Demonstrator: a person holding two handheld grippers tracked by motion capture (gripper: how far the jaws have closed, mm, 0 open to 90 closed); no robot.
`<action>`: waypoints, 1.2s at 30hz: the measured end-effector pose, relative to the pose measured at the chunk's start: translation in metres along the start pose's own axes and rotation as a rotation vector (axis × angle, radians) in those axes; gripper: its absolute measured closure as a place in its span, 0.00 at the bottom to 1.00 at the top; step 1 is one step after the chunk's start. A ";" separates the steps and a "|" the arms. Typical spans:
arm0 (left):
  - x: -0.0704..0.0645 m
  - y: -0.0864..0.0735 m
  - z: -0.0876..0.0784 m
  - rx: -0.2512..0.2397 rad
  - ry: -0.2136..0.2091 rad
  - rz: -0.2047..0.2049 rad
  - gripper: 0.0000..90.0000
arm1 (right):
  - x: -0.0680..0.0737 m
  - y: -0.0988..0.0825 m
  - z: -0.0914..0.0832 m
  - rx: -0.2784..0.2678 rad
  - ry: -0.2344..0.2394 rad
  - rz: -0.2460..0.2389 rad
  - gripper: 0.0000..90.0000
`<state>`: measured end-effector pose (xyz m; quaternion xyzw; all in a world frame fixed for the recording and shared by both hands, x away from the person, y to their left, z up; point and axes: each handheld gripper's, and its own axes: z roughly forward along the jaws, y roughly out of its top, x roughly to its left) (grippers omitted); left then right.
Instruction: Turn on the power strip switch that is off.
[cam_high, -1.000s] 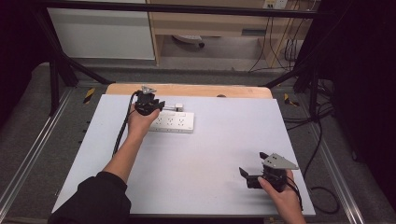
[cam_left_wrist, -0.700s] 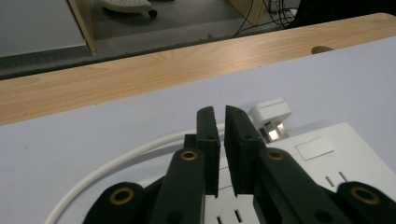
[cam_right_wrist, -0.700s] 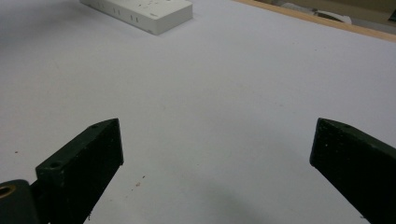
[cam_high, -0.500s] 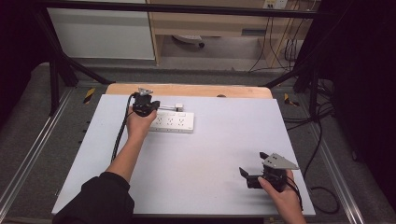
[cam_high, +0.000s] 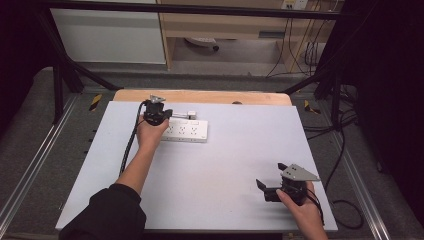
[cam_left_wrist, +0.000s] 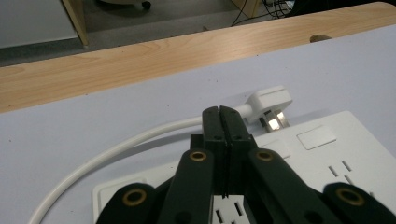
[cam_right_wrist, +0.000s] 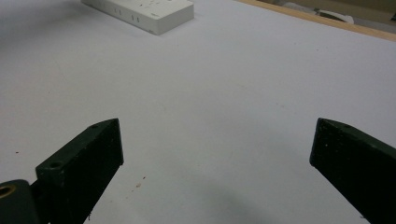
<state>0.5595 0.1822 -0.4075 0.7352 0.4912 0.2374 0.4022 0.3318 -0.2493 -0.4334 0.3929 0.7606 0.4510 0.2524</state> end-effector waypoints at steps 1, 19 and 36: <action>0.001 0.000 0.000 0.002 0.004 0.004 1.00 | 0.000 0.000 0.000 -0.001 -0.001 0.000 0.03; 0.001 -0.008 0.010 0.045 0.001 0.020 1.00 | -0.002 0.000 0.000 -0.003 0.000 0.005 0.03; 0.004 -0.012 0.010 0.070 0.016 0.036 1.00 | -0.003 0.000 0.001 -0.002 0.001 0.009 0.03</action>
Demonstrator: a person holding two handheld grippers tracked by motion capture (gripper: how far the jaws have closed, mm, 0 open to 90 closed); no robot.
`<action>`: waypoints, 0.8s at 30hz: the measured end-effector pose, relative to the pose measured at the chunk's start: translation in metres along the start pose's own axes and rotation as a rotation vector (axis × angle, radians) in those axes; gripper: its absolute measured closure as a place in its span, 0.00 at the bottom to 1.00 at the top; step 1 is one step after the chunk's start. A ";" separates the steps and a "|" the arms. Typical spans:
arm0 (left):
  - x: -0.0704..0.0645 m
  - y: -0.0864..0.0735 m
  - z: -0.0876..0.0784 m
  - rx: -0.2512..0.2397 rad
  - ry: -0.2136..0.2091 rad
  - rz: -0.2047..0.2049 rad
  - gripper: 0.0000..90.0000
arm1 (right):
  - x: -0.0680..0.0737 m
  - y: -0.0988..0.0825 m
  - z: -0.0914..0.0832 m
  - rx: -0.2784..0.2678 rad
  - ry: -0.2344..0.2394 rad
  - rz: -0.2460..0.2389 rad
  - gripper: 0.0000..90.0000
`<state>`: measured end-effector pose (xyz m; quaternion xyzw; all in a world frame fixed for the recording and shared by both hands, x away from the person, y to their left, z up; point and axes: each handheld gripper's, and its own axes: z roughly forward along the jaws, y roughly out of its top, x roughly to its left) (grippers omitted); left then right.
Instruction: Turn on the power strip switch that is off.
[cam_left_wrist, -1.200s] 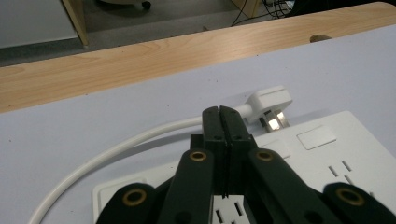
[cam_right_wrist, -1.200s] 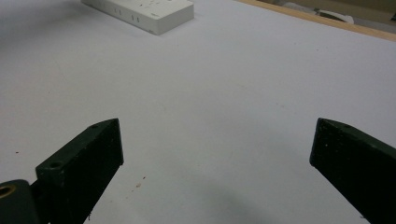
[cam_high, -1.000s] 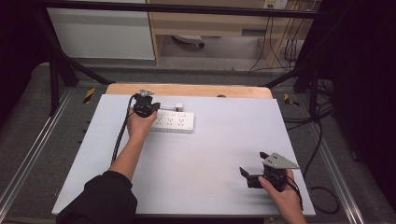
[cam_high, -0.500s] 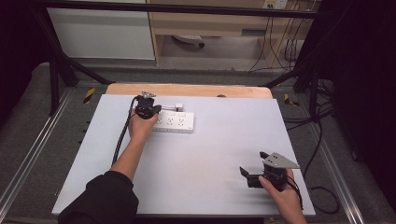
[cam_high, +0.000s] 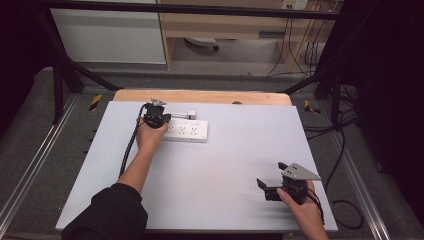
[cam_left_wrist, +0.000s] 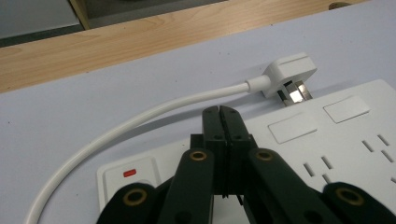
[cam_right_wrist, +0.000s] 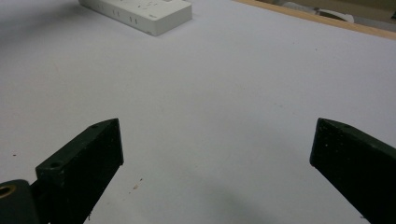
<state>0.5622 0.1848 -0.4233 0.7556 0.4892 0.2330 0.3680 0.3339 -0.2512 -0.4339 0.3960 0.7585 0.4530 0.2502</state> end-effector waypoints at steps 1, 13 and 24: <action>0.000 0.000 0.000 0.001 0.001 0.002 1.00 | 0.000 0.000 0.000 0.000 0.000 0.000 0.03; -0.002 -0.002 0.003 0.010 -0.001 0.009 1.00 | -0.001 0.000 0.000 0.000 0.001 0.001 0.03; -0.001 -0.002 0.004 0.011 0.008 0.007 1.00 | -0.001 0.000 0.000 -0.002 0.002 0.000 0.03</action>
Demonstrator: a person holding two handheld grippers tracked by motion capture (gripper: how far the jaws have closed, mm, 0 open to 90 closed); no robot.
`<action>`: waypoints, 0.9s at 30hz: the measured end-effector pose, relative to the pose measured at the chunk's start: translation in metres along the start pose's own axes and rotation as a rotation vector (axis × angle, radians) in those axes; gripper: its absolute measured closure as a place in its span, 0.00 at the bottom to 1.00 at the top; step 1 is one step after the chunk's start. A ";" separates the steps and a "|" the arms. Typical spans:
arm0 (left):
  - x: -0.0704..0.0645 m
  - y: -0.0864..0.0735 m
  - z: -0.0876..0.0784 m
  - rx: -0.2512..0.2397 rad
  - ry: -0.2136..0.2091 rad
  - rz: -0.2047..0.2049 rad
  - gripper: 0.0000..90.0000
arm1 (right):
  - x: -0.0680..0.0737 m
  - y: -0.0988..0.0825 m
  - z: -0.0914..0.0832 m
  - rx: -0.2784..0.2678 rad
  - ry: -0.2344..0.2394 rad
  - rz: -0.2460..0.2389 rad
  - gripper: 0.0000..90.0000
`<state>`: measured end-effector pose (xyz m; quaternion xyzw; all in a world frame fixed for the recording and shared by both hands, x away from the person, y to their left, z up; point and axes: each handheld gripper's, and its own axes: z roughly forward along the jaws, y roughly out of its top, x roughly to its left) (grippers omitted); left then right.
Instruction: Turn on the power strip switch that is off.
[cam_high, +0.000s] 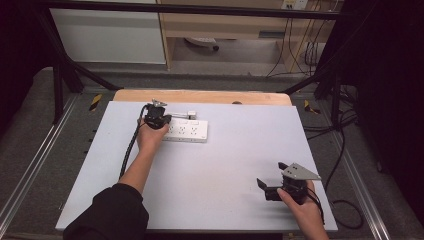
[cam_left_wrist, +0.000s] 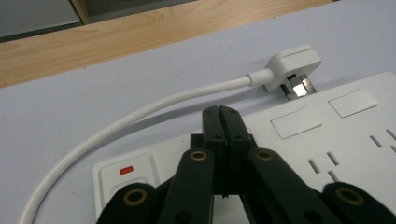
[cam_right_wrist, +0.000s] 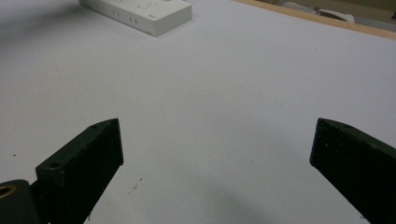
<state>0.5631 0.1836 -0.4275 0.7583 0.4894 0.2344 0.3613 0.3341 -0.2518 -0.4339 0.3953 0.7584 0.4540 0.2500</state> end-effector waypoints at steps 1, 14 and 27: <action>0.000 0.000 0.000 -0.001 0.000 0.000 1.00 | 0.000 0.000 0.000 0.000 0.000 -0.001 0.03; 0.001 -0.002 0.001 -0.004 -0.004 -0.011 1.00 | 0.000 0.000 0.000 0.001 -0.002 -0.001 0.03; 0.001 -0.004 0.001 -0.019 -0.015 -0.010 1.00 | 0.000 0.000 0.000 0.005 0.000 0.002 0.03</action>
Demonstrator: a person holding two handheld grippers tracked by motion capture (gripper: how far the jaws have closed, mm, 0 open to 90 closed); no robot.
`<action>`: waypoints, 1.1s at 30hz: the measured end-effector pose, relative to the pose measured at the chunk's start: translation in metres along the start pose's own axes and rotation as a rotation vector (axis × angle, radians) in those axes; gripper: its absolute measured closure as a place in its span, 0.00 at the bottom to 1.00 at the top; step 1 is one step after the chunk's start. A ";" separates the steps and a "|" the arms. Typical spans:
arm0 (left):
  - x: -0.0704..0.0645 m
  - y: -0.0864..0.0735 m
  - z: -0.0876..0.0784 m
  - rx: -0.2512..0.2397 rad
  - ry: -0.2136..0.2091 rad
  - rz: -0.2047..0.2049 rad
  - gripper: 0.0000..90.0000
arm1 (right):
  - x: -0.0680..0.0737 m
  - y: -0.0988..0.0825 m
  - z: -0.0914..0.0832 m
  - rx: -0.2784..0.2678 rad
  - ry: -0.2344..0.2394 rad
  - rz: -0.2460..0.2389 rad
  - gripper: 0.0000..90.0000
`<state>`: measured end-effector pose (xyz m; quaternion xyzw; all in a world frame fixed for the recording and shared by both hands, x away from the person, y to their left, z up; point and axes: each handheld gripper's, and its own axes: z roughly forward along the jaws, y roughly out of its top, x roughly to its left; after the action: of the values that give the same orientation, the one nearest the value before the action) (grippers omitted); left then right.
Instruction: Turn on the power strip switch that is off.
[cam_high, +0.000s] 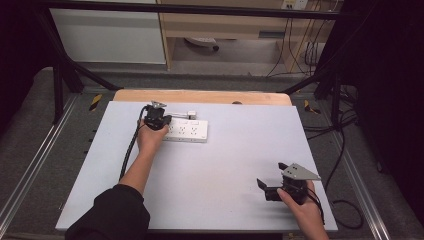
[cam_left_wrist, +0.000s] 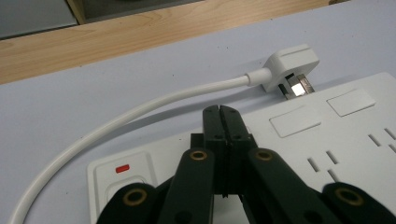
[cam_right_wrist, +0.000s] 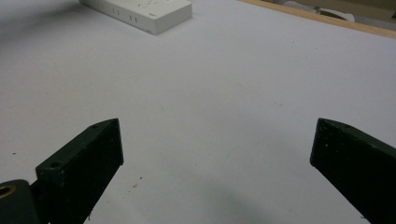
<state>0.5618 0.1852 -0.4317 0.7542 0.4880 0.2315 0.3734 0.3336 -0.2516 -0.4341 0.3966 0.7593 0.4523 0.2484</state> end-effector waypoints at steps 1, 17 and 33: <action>0.000 0.000 0.000 -0.001 -0.001 0.000 1.00 | 0.000 0.000 0.000 0.000 0.000 0.000 0.03; 0.000 -0.001 0.002 0.004 0.000 -0.005 1.00 | 0.000 0.000 0.000 0.004 0.001 0.001 0.03; 0.005 -0.006 0.000 -0.030 -0.018 -0.007 1.00 | 0.000 0.000 0.001 0.004 -0.001 0.001 0.03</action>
<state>0.5601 0.1910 -0.4369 0.7489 0.4835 0.2308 0.3900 0.3342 -0.2519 -0.4347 0.3979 0.7598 0.4506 0.2478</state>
